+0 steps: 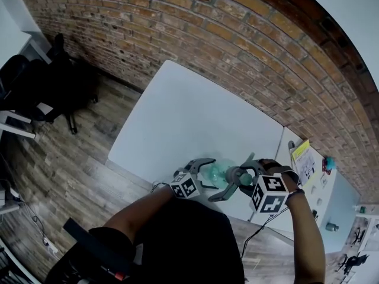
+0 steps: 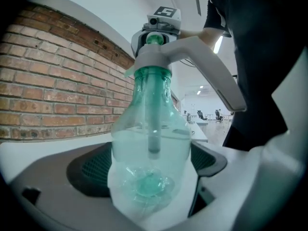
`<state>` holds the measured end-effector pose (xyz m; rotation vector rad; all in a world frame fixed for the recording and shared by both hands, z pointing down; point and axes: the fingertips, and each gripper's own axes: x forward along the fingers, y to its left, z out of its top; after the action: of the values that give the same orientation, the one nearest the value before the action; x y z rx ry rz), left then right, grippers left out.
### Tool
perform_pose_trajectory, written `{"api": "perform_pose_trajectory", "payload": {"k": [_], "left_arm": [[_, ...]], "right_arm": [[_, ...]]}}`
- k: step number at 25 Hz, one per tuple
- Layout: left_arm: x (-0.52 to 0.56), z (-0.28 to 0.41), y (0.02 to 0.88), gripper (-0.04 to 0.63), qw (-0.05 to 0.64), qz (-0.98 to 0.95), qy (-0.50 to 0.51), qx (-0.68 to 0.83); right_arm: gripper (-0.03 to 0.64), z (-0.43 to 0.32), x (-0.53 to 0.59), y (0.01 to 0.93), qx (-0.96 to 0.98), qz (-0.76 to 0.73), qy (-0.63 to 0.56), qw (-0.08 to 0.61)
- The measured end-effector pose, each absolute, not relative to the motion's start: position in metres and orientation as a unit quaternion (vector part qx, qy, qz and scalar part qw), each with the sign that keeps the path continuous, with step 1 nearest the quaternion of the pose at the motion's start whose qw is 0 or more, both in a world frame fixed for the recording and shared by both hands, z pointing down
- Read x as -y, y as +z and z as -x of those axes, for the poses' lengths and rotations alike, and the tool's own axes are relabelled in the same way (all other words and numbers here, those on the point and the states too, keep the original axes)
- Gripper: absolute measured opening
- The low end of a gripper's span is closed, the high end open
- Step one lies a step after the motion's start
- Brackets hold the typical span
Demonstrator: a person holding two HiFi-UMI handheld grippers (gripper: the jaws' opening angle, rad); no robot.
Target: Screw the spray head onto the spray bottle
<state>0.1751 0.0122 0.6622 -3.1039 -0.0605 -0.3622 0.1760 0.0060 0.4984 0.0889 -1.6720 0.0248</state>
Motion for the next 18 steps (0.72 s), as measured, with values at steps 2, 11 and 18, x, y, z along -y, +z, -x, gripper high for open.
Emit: {"api": "perform_pose_trajectory", "payload": {"k": [2, 11, 18], "left_arm": [[-0.0130, -0.1757, 0.6641, 0.508, 0.006, 0.993, -0.114, 0.023], [-0.0134, -0.1777, 0.6673, 0.508, 0.005, 0.993, -0.116, 0.026], [-0.0136, -0.1776, 0.6685, 0.508, 0.007, 0.993, -0.117, 0.027]], "right_arm": [[0.258, -0.1763, -0.0066, 0.4987, 0.743, -0.040, 0.012, 0.668], [0.259, -0.1768, -0.0063, 0.4992, 0.745, -0.042, 0.013, 0.666], [0.258, -0.1768, -0.0058, 0.4987, 0.750, -0.050, 0.022, 0.660]]}}
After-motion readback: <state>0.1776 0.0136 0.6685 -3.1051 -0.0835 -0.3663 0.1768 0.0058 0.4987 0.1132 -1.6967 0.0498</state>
